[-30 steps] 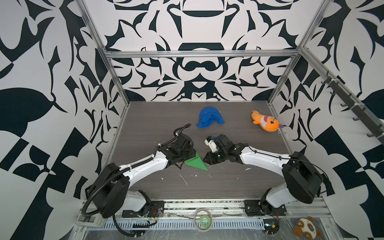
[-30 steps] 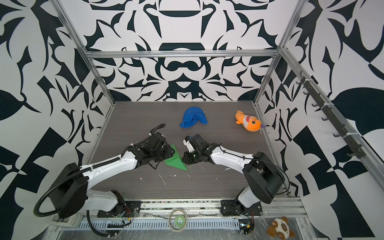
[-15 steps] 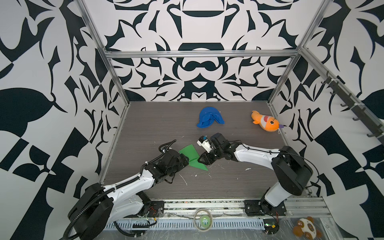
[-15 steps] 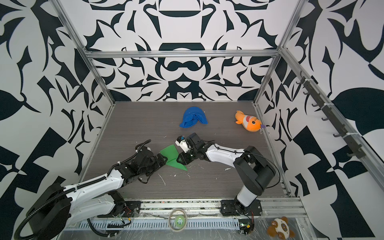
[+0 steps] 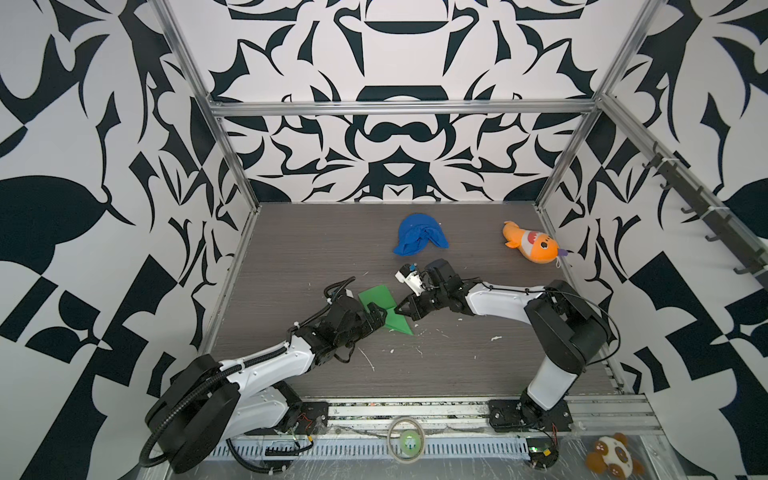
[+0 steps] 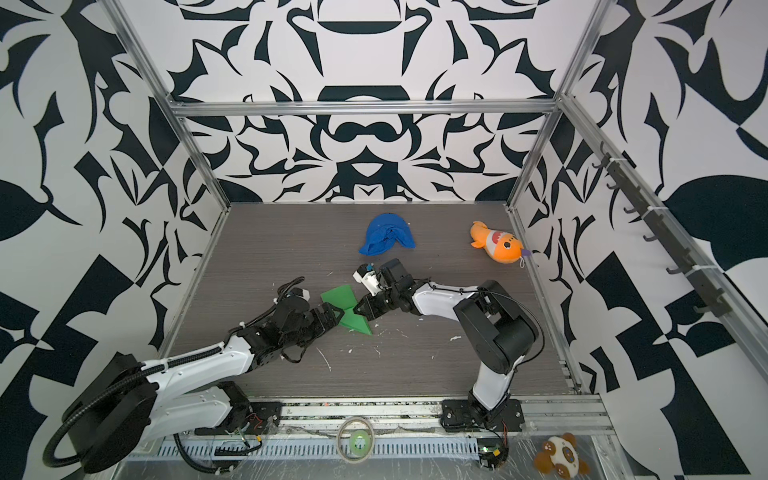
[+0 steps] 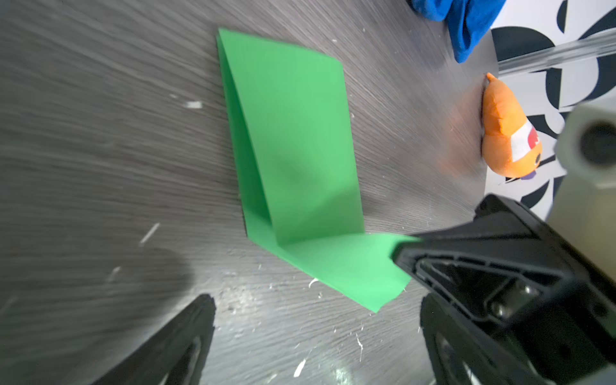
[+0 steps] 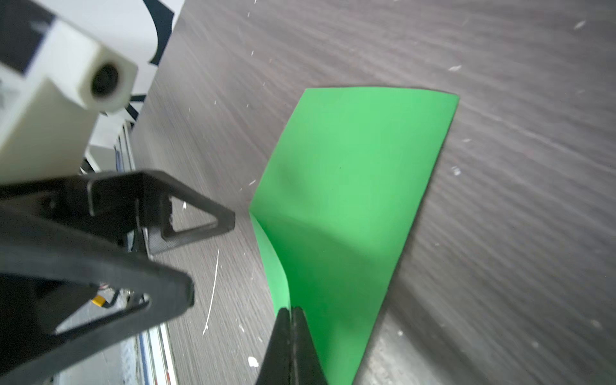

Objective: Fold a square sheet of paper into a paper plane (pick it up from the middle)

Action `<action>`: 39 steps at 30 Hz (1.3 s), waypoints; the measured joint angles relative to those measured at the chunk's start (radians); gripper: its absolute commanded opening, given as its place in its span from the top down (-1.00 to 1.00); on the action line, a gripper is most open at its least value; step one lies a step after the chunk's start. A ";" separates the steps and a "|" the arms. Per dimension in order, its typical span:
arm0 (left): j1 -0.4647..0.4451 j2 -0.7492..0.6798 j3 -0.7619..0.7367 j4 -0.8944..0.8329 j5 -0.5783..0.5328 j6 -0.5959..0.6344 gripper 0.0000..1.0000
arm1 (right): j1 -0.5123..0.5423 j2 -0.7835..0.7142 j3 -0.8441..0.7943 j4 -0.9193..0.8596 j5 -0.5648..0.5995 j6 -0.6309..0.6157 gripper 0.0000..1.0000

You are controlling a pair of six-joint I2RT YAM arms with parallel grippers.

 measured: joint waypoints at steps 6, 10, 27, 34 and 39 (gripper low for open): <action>0.001 0.071 0.000 0.090 0.032 0.024 -0.61 | -0.035 0.044 -0.032 0.070 -0.039 0.077 0.93; 0.007 0.124 0.000 0.147 0.043 0.052 -0.58 | -0.054 0.058 -0.057 0.113 -0.063 0.126 0.94; 0.071 0.161 -0.042 0.381 0.124 0.064 -0.93 | -0.064 0.002 -0.066 0.189 -0.172 0.237 0.94; 0.087 0.193 -0.091 0.550 0.166 0.015 -0.97 | -0.064 -0.039 -0.066 0.217 -0.209 0.297 0.94; 0.089 0.230 -0.114 0.704 0.187 -0.001 -0.97 | -0.064 -0.053 -0.066 0.237 -0.227 0.338 0.94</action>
